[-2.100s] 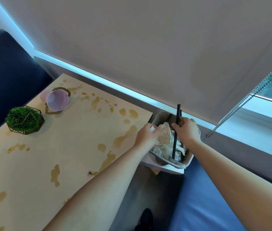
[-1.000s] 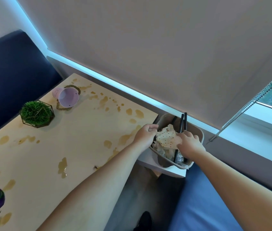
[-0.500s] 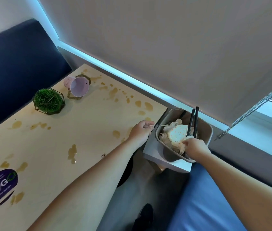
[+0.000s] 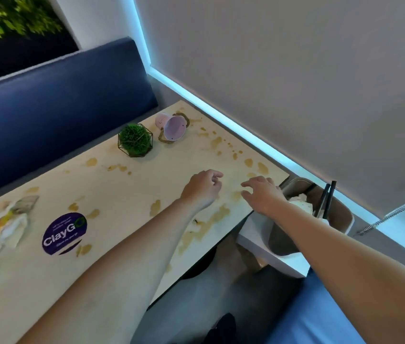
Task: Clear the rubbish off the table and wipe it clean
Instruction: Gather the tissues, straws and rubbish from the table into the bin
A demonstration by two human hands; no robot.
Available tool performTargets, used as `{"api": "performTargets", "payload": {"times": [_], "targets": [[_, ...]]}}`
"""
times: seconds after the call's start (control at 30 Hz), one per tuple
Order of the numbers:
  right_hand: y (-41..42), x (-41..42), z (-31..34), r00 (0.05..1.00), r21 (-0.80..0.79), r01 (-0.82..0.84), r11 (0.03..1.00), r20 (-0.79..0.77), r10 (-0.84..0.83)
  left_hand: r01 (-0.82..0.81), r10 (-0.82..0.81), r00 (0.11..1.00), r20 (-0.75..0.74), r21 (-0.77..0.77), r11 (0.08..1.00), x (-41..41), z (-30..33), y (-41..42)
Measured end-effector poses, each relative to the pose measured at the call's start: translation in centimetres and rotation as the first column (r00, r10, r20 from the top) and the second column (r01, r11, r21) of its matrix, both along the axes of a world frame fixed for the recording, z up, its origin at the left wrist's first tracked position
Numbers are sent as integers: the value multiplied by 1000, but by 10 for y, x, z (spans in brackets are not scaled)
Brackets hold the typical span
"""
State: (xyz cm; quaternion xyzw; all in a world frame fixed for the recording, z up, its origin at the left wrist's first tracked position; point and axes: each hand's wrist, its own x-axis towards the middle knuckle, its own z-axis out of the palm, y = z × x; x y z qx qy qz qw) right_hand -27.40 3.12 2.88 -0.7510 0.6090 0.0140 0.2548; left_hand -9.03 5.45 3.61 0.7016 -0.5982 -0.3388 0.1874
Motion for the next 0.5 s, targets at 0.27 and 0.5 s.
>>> {"api": "performTargets", "payload": {"times": [0.27,0.5], "targets": [[25,145,28,932,-2,-358,934,-55,357,-167,166,960,225,-17,986,125,13,61],[81,251,31,860,-5,-509,861,-42,509,-308,313,926,211,-56,950,222,18,145]]}}
